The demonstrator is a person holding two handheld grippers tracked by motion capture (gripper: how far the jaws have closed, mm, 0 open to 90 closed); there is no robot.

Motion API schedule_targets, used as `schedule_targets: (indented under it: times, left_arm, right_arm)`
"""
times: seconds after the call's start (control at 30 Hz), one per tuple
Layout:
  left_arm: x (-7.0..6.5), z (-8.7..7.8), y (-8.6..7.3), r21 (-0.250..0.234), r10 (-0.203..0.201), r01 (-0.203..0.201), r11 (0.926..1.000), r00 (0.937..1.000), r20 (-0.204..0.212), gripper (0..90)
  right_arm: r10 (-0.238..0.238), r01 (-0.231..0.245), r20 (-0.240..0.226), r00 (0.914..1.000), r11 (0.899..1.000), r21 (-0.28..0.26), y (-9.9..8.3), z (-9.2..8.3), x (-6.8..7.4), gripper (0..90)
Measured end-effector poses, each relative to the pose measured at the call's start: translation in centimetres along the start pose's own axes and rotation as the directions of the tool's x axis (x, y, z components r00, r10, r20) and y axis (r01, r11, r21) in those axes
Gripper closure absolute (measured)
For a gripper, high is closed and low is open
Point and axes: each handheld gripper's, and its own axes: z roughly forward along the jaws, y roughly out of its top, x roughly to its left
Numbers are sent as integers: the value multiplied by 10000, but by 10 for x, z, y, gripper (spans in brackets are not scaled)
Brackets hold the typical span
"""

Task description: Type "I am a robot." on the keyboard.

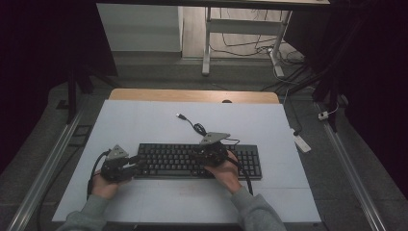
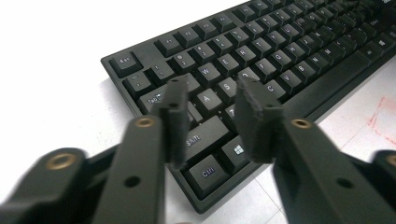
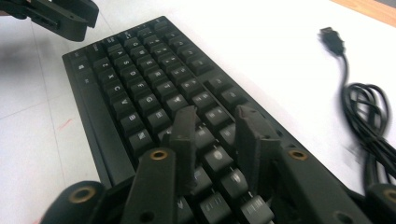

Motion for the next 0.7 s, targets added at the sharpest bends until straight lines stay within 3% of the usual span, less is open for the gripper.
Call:
schedule_targets:
  times: [0.3,0.7]
  left_arm:
    - [1,0,1,-79,-91,90,9999,9999,-58,489]
    - [1,0,1,-143,-97,97,9999,9999,-58,433]
  right_arm:
    - [337,-332,311,9989,9993,-161,-14,-26,-10,620]
    - [415,-395,765,9962,9988,-273,-35,-60,-14,610]
